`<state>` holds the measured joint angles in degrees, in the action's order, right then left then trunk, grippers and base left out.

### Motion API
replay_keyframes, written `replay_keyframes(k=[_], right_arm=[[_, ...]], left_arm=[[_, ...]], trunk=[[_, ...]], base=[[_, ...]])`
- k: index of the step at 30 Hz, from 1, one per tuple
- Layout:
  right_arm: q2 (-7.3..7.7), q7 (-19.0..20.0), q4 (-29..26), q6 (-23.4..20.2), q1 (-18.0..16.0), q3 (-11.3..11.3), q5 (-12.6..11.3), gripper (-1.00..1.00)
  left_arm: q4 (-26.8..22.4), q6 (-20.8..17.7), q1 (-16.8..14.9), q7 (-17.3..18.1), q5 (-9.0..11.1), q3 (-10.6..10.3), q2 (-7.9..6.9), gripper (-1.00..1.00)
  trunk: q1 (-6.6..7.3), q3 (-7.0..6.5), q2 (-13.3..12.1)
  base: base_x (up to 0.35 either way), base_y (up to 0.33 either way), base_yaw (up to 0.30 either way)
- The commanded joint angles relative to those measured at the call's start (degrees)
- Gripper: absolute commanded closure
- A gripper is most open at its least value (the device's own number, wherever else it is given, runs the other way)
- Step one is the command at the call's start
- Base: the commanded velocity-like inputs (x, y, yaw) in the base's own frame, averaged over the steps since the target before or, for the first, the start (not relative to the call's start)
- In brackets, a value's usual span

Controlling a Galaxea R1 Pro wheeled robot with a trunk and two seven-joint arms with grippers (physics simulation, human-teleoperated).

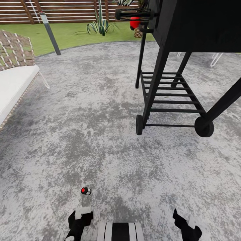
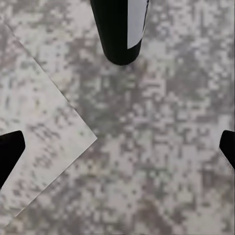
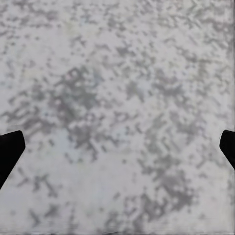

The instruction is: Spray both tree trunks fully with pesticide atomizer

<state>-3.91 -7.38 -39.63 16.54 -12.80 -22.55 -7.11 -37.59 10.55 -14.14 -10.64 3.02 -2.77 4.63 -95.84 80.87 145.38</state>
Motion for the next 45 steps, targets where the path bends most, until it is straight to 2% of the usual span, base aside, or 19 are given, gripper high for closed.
replay_keyframes(k=[1,10,14,19,23,27,35,45], right_arm=[[-0.04,0.1,0.1,0.2,0.0,-0.1,-0.6,-1.0],[-0.06,0.5,0.4,0.2,0.3,0.0,-0.8,-1.0],[-0.03,0.5,0.4,0.2,0.4,0.0,-0.8,-1.0],[0.02,0.5,0.4,0.2,0.5,0.0,-0.8,-1.0],[0.04,0.5,0.4,0.2,0.5,0.0,-0.8,-1.0],[0.02,0.5,0.4,0.2,0.5,0.0,-0.7,-1.0],[0.01,0.5,0.4,0.2,0.5,0.1,-0.4,-1.0],[0.01,0.5,0.5,0.2,0.5,0.1,-0.4,-1.0]], left_arm=[[-0.3,0.2,0.0,-0.4,0.3,-0.3,-0.03,-1.0],[-3.5,0.1,-0.3,-0.7,0.3,-0.3,0.26,-1.0],[-7.2,0.0,-0.3,-1.9,0.3,-0.5,0.24,-1.0],[-10.6,-0.3,-0.2,-2.8,0.0,-0.7,0.21,-1.0],[-11.1,-0.4,-0.2,-3.3,-0.4,-0.8,0.11,-1.0],[-11.0,-0.4,-0.2,-3.5,-0.6,-0.8,-0.05,-1.0],[-10.8,-0.3,-0.2,-3.8,-0.7,-0.8,-0.06,-1.0],[-10.7,0.0,-0.2,-3.8,-0.6,-0.7,0.05,-1.0]], trunk=[[-0.01,0.26,0.0],[-0.04,0.48,0.0],[-0.14,1.37,0.1],[-0.14,1.37,0.1],[-0.14,1.37,0.1],[-0.25,2.26,0.1],[-0.25,2.26,0.1],[-0.48,4.25,0.3]], base=[[0.0,0.0,0.0],[0.0,0.0,0.0],[0.0,0.0,0.0],[0.0,0.0,0.0],[0.0,0.0,0.0],[0.0,0.0,0.0],[0.0,0.0,0.0],[0.0,0.0,0.0]])
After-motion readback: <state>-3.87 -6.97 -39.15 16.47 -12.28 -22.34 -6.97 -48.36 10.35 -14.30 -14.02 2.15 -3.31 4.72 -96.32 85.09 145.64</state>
